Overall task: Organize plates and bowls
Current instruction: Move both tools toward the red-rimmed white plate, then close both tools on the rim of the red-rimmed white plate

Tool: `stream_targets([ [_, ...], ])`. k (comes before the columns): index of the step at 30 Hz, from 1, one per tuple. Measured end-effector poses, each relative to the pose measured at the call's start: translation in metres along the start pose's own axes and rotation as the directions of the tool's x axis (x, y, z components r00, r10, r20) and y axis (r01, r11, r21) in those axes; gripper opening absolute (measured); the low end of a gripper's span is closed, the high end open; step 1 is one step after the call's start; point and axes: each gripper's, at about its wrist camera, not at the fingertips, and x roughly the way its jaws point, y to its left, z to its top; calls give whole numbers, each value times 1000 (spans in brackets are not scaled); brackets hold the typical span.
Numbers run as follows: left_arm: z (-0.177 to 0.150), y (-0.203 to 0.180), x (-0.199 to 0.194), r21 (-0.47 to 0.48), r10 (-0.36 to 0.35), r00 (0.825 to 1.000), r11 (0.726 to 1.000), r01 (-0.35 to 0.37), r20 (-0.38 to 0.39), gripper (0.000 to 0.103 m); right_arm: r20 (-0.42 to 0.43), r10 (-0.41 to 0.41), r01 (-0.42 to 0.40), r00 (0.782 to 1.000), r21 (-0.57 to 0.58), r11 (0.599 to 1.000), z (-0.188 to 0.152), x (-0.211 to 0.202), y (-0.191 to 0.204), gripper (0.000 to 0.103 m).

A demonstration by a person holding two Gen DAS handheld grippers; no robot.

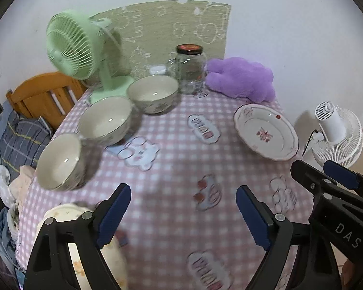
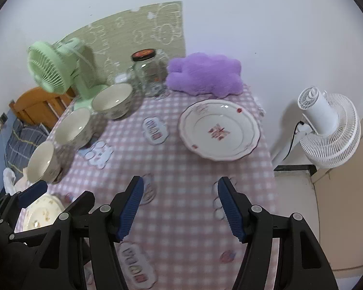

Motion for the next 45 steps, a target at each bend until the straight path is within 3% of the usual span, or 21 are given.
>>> stream_targets([
  [10,41,-56,51,20,8,1000,1000,-8,-6,84,4,-2,2,1000,67,998,43,47,-70,67],
  [22,72,-103,141,41,11,998,999,-8,-61,79,-35,-29,33,999,133,991,70,131,-121,67],
  [32,83,-115,191,49,-11,995,999,16,-99,73,-74,-42,55,996,172,984,79,188,-139,67],
  [37,82,-118,205,46,-39,991,998,46,-128,63,-95,-45,61,994,167,984,78,205,-139,67],
  [41,83,-121,208,62,-53,991,996,61,-127,59,-110,-30,49,994,176,983,78,211,-139,60],
  [45,83,-122,208,72,-63,990,995,72,-126,56,-113,-63,82,992,166,983,80,211,-135,57],
])
